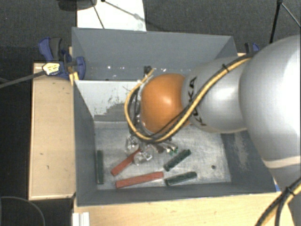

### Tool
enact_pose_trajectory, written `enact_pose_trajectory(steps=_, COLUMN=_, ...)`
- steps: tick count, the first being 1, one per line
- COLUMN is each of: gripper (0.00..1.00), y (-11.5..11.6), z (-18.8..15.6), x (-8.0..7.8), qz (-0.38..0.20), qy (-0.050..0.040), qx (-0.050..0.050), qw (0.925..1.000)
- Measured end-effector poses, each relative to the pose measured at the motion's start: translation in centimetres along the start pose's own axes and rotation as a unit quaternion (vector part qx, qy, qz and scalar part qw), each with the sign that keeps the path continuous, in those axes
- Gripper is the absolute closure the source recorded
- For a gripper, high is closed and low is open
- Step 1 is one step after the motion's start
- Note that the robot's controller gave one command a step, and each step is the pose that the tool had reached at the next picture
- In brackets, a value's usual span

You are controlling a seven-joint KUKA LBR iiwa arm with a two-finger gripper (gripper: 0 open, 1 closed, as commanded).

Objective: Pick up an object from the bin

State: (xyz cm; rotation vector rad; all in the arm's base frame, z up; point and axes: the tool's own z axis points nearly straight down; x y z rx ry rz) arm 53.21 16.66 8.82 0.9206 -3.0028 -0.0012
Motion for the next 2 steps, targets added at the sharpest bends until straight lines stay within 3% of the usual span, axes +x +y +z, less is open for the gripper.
enact_pose_trajectory(steps=2, gripper=1.0, y=0.0, z=-3.5, x=0.0, qz=0.001, qy=0.0, qx=0.0, qw=1.0)
